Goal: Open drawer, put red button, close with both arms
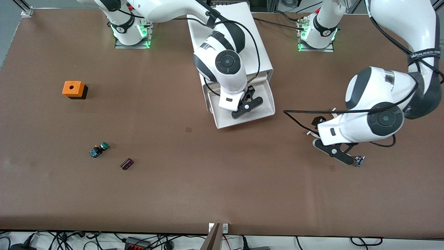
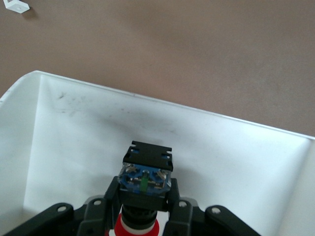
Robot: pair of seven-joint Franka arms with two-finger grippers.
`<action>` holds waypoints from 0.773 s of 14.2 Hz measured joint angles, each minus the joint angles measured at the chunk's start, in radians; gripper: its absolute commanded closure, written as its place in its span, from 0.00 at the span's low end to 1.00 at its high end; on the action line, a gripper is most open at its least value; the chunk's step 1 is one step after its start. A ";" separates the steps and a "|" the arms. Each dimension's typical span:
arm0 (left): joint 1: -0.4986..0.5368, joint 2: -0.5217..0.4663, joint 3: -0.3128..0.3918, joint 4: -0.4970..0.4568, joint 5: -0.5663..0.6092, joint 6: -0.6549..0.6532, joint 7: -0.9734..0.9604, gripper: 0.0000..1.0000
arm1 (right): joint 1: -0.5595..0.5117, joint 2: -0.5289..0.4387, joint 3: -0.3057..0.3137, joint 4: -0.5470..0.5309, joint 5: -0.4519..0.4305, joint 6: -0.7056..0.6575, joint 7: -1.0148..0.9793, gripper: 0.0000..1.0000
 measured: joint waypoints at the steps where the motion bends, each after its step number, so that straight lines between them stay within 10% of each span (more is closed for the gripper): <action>1: 0.005 0.005 0.000 0.006 0.000 0.000 -0.001 0.00 | -0.001 0.001 -0.002 0.000 0.000 0.012 0.006 0.91; 2: 0.008 0.010 0.000 0.008 0.000 0.000 -0.005 0.00 | -0.003 0.001 -0.002 0.000 0.000 0.022 0.020 0.67; 3: 0.008 0.014 0.000 0.009 0.000 0.000 -0.016 0.00 | -0.004 0.001 -0.003 0.000 0.000 0.028 0.029 0.01; 11: -0.003 0.019 -0.002 0.011 0.000 0.000 -0.097 0.00 | -0.003 -0.002 -0.004 0.009 0.000 0.038 0.101 0.00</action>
